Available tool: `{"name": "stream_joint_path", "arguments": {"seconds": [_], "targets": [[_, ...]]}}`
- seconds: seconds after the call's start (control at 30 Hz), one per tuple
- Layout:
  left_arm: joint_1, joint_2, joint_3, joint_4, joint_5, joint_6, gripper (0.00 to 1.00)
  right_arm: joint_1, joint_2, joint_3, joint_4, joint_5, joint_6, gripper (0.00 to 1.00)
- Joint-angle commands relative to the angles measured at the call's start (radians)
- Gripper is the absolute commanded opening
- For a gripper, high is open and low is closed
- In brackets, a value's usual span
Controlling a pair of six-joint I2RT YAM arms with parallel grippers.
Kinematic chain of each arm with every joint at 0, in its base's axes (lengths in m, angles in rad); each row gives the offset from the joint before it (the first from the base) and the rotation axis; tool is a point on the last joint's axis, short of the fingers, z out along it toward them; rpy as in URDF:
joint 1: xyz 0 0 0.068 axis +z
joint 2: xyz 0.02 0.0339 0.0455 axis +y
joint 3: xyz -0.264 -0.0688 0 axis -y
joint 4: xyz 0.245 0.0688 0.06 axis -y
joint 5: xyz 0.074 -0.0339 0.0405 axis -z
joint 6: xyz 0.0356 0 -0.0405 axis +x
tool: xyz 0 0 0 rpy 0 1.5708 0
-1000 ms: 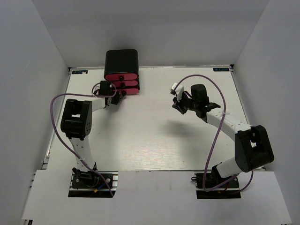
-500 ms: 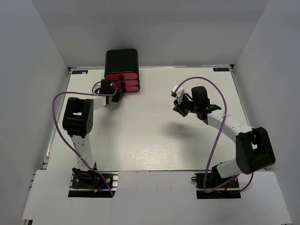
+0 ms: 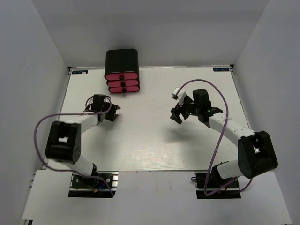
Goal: Sort the stationery into containers
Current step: Reset both arms
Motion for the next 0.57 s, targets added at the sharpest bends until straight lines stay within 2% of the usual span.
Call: {"name": "stream_joint_path", "arguments": {"seconds": [0.0, 0.1, 0.17, 0.23, 0.27, 0.4, 0.53], "targets": [[0.005, -0.238, -0.069, -0.093, 0.003, 0.155, 0.61, -0.01, -0.049, -0.007, 0.012, -0.017, 0.025, 0.9], [-0.007, -0.375, -0.091, -0.169, 0.003, 0.328, 0.8, -0.007, -0.066, -0.008, 0.028, 0.0, 0.084, 0.9], [-0.017, -0.516, -0.114, -0.226, 0.025, 0.42, 1.0, -0.007, -0.072, 0.003, 0.031, 0.046, 0.16, 0.9], [-0.017, -0.619, -0.132, -0.262, 0.025, 0.474, 1.0, -0.004, -0.075, 0.016, 0.031, 0.115, 0.211, 0.9], [-0.017, -0.72, -0.152, -0.278, 0.01, 0.488, 1.0, -0.004, -0.076, 0.024, 0.019, 0.152, 0.269, 0.9], [-0.017, -0.935, -0.198, -0.341, -0.018, 0.526, 1.0, -0.005, -0.113, 0.035, 0.005, 0.177, 0.294, 0.9], [-0.017, -1.078, -0.241, -0.341, 0.016, 0.559, 1.0, -0.007, -0.167, 0.012, 0.018, 0.175, 0.315, 0.9]]}}
